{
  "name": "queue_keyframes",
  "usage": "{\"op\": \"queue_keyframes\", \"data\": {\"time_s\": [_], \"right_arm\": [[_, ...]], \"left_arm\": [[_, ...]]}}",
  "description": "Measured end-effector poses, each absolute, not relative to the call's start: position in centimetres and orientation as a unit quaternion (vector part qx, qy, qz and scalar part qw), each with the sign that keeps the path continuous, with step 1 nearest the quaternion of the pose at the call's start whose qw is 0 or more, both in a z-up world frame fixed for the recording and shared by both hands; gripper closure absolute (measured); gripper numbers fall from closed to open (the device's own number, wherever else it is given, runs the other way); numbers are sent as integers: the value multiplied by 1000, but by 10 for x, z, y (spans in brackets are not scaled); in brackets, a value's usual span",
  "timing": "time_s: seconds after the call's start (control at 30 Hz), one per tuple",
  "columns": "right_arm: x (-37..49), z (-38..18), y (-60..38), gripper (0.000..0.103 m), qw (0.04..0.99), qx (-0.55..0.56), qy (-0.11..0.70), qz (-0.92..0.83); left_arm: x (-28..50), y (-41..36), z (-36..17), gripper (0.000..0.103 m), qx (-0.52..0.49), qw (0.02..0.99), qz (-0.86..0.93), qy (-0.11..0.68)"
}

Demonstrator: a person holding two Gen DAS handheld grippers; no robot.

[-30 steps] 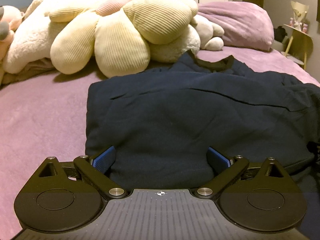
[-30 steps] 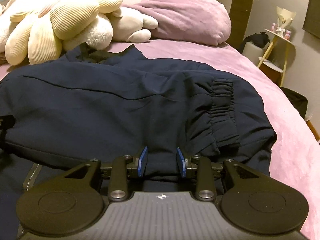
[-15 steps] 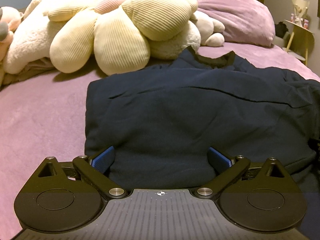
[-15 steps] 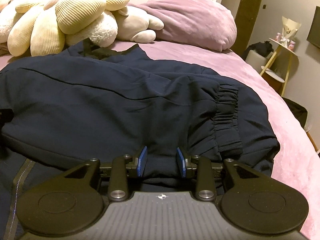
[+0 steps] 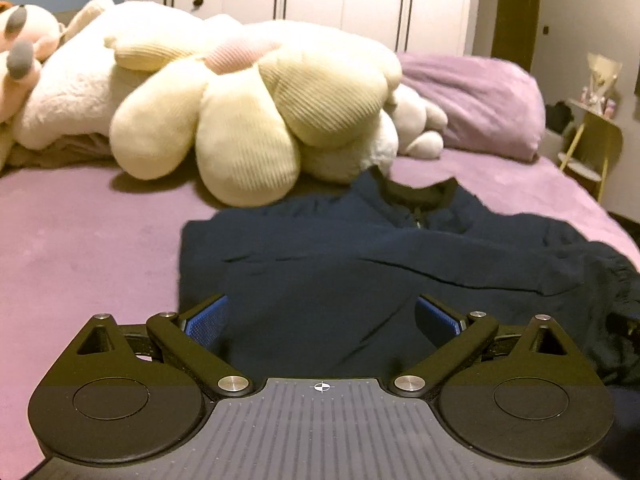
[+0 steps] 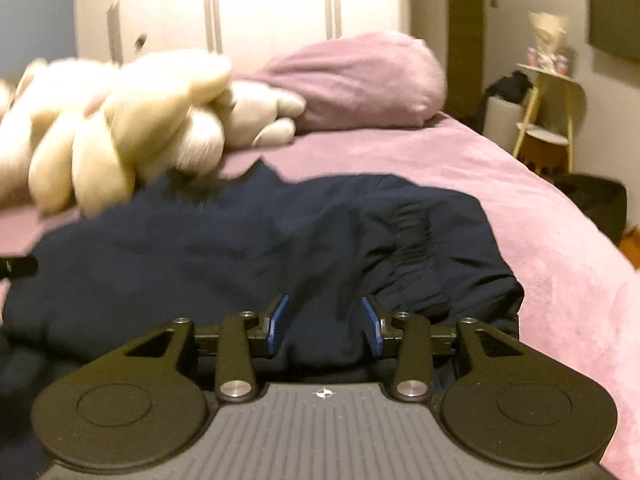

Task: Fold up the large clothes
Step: 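Smooth the folded jacket with both tools and release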

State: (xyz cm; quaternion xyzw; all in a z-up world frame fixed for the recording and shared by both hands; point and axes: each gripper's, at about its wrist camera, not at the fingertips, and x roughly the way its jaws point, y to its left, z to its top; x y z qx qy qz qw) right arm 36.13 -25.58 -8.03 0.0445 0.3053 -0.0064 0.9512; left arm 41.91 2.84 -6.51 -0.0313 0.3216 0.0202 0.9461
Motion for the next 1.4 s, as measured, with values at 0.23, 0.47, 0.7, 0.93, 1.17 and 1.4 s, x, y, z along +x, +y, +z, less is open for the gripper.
{"op": "queue_keyframes", "data": {"time_s": [0.23,0.47,0.7,0.93,1.17,1.4], "right_arm": [[406,-99,-240,91,949,-23,314,-35],[425,-132,-255,103,942,-65,329,-30],[373,-100,-255,103,949,-40,310,-25],[378,-118,-259,103,933,-66,352,-23],[312,-75,-302,65,932,54,359,-20],[149,-82,-391,54,885,200,417,-50]], "left_arm": [[438,19,-112,1,13,934,37,355],[441,21,-100,0,16,926,53,373],[413,41,-106,0,19,922,75,380],[411,67,-99,0,-50,904,76,418],[293,105,-69,0,-63,914,-12,400],[162,160,-78,0,-123,887,28,445]]}}
